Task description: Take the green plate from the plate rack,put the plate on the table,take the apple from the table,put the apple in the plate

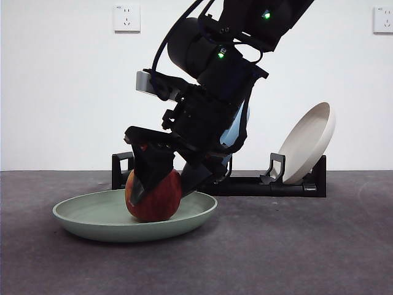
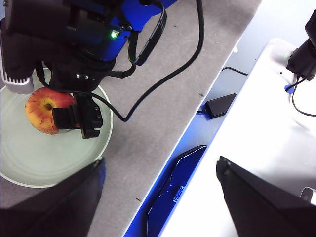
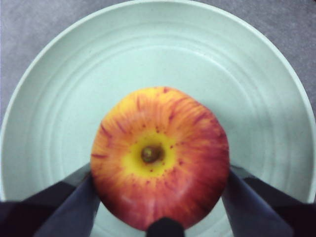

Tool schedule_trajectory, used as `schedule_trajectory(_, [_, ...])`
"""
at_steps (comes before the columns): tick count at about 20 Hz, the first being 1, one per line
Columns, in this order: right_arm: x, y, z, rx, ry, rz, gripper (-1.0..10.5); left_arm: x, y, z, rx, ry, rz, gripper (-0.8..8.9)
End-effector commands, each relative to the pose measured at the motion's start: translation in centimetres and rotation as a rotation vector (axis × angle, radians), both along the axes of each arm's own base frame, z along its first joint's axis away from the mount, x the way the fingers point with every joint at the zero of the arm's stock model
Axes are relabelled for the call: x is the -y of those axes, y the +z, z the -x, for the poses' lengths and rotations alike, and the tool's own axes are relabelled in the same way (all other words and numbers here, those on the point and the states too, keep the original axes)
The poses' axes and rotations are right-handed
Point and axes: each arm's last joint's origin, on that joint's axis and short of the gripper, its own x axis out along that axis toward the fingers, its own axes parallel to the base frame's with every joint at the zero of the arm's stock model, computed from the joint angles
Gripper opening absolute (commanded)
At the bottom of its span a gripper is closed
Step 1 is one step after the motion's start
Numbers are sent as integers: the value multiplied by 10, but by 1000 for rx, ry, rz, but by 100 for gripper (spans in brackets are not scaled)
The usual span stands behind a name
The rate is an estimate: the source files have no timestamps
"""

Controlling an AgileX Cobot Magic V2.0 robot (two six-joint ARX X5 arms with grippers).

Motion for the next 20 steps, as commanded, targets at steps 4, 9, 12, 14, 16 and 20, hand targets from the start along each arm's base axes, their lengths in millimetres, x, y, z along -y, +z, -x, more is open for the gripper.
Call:
schedule_trajectory(4, [0, -13, 4, -28, 3, 51, 634, 0, -1, 0, -5, 2, -2, 377])
schedule_trajectory(9, [6, 22, 10, 18, -14, -8, 634, 0, -1, 0, -5, 2, -2, 377])
schedule_trajectory(12, [19, 56, 24, 33, -15, -18, 630, 0, -1, 0, -5, 2, -2, 377])
schedule_trajectory(14, [35, 86, 40, 26, -21, -19, 629, 0, -1, 0, -5, 2, -2, 377])
schedule_trajectory(16, [57, 115, 62, 4, -33, -16, 626, 0, -1, 0, -5, 2, -2, 377])
schedule_trajectory(20, [109, 163, 114, -35, -54, 0, 626, 0, -2, 1, -11, 2, -11, 377])
